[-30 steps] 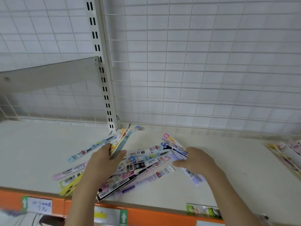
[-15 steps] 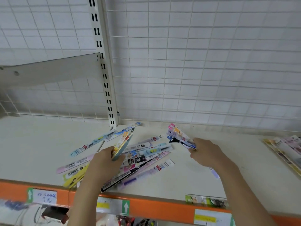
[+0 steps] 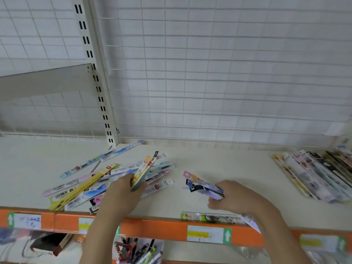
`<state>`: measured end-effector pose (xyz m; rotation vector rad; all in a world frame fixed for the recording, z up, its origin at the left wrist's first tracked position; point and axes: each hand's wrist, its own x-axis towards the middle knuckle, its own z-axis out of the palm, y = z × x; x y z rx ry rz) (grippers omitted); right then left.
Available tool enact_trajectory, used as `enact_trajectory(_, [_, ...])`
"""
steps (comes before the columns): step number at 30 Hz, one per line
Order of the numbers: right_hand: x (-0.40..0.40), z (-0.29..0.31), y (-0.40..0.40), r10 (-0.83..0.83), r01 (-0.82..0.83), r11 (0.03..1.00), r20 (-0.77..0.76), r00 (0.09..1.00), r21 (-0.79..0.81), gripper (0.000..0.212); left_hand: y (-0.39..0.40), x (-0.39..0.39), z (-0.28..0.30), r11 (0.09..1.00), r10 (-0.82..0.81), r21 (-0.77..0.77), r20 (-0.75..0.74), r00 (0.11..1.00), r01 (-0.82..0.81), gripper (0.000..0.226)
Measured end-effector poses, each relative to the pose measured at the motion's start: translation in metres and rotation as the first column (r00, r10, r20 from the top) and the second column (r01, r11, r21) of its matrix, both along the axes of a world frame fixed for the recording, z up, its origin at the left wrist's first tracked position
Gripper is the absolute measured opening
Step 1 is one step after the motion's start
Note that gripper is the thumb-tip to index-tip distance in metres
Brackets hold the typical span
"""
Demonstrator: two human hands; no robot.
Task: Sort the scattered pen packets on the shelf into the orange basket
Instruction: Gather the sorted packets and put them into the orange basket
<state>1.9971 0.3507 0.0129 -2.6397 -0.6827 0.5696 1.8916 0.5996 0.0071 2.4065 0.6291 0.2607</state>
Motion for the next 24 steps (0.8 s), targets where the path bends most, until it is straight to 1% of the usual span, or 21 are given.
enact_trajectory(2, [-0.007, 0.001, -0.011, 0.018, -0.019, 0.999, -0.036, 0.999, -0.031, 0.042, -0.013, -0.008, 0.000, 1.000, 0.013, 0.007, -0.018, 1.000, -0.013, 0.038])
enact_trajectory(3, [-0.010, 0.000, -0.015, 0.034, -0.035, 0.998, -0.029, 0.999, -0.057, 0.041, -0.020, -0.013, -0.001, 1.000, 0.019, 0.016, -0.027, 0.999, -0.018, 0.038])
enact_trajectory(5, [-0.014, -0.001, -0.020, 0.077, -0.075, 0.991, 0.006, 0.997, -0.109, 0.040, -0.033, -0.023, -0.004, 0.999, 0.036, 0.029, -0.037, 0.999, -0.035, 0.037])
enact_trajectory(8, [-0.016, -0.004, -0.018, 0.139, -0.128, 0.982, 0.068, 0.988, -0.138, 0.041, -0.048, -0.040, -0.007, 0.998, 0.062, 0.020, -0.048, 0.997, -0.061, 0.036])
enact_trajectory(11, [-0.018, -0.004, -0.016, 0.125, -0.102, 0.983, 0.147, 0.981, -0.156, 0.037, -0.054, -0.060, -0.007, 0.995, 0.098, -0.007, -0.039, 0.994, -0.098, 0.037])
enact_trajectory(14, [-0.021, 0.001, -0.012, 0.097, -0.068, 0.990, 0.253, 0.963, -0.122, 0.020, -0.055, -0.078, -0.004, 0.987, 0.161, 0.028, -0.007, 0.987, -0.161, 0.039])
enact_trajectory(18, [-0.029, 0.006, 0.001, 0.072, -0.064, 0.997, 0.374, 0.925, -0.035, 0.014, -0.048, -0.095, -0.002, 0.975, 0.222, -0.001, 0.047, 0.974, -0.222, 0.038])
enact_trajectory(19, [-0.031, 0.007, 0.005, 0.057, -0.061, 0.998, 0.392, 0.918, -0.004, 0.014, -0.045, -0.098, -0.003, 0.973, 0.230, -0.006, 0.052, 0.972, -0.230, 0.037])
enact_trajectory(22, [-0.035, 0.004, 0.021, 0.021, -0.057, 0.995, 0.388, 0.922, 0.082, 0.028, -0.037, -0.106, -0.004, 0.965, 0.262, -0.007, 0.068, 0.963, -0.262, 0.035])
enact_trajectory(24, [-0.037, 0.002, 0.034, 0.014, -0.062, 0.991, 0.362, 0.932, 0.121, 0.028, -0.028, -0.110, -0.002, 0.955, 0.297, -0.011, 0.085, 0.951, -0.298, 0.035])
